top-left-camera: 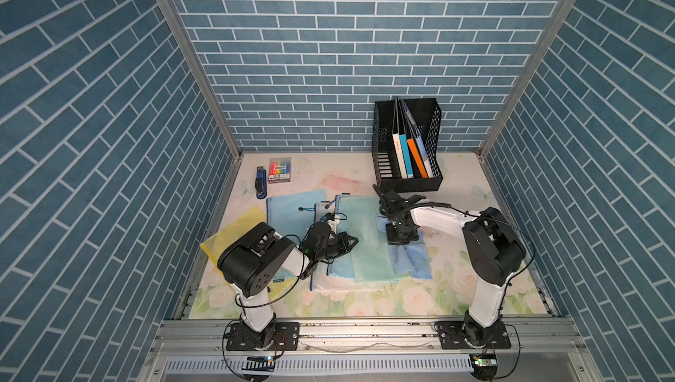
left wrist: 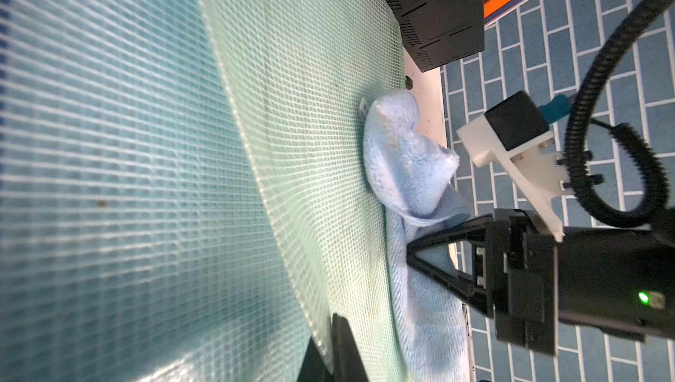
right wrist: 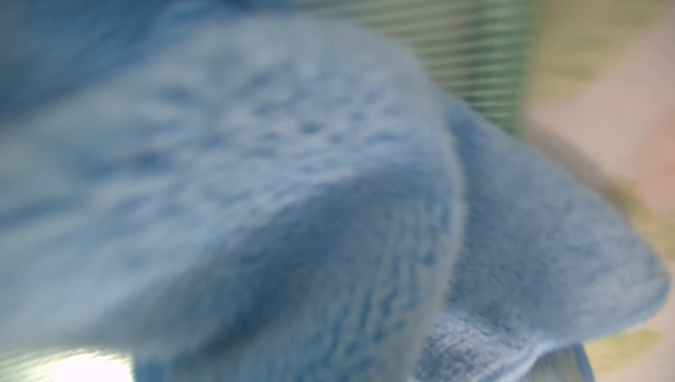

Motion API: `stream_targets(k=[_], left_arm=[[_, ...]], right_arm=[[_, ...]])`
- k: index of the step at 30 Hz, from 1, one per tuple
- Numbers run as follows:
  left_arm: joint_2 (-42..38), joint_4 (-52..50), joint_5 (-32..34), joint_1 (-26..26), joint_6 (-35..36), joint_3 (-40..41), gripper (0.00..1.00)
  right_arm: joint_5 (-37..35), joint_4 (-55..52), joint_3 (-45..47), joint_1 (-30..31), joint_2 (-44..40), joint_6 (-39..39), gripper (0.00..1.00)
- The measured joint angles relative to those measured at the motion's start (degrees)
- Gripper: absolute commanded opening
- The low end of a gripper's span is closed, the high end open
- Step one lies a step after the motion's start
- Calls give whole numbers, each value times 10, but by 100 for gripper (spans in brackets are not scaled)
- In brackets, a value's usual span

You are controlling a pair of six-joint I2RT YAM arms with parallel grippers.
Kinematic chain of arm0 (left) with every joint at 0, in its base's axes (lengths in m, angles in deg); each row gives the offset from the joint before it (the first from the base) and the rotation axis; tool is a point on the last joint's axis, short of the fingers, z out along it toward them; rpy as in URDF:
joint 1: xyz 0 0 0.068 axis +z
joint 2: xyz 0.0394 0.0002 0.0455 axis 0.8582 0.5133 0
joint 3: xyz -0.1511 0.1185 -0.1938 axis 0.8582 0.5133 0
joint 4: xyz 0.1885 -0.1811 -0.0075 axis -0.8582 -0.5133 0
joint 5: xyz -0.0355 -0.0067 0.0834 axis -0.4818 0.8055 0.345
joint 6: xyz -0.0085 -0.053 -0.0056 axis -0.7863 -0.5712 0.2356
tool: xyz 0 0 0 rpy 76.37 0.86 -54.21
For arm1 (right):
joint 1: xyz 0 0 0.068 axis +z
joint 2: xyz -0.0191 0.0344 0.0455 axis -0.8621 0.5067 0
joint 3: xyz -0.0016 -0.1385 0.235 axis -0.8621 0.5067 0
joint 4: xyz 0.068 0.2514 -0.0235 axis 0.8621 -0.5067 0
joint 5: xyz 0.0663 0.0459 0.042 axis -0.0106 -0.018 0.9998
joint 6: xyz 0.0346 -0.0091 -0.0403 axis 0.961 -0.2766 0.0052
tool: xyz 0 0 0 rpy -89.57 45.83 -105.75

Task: Wipe the document bag
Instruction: Wipe the dirt from the document bag, then adjust the document bag at the center of the board.

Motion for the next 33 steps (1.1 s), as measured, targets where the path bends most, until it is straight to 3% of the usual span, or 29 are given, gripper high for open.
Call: stream_targets(k=[4, 8, 23, 33], left_arm=[[2, 0, 1, -2, -2, 0, 0], [2, -1, 3, -3, -3, 0, 0], [-52, -34, 2, -5, 8, -1, 0], [-169, -171, 5, -6, 61, -39, 0]], right_arm=[[39, 24, -74, 73, 46, 4, 0], [52, 30, -83, 86, 53, 8, 0], [9, 35, -31, -113, 27, -44, 0], [-76, -2, 27, -202, -71, -83, 0]])
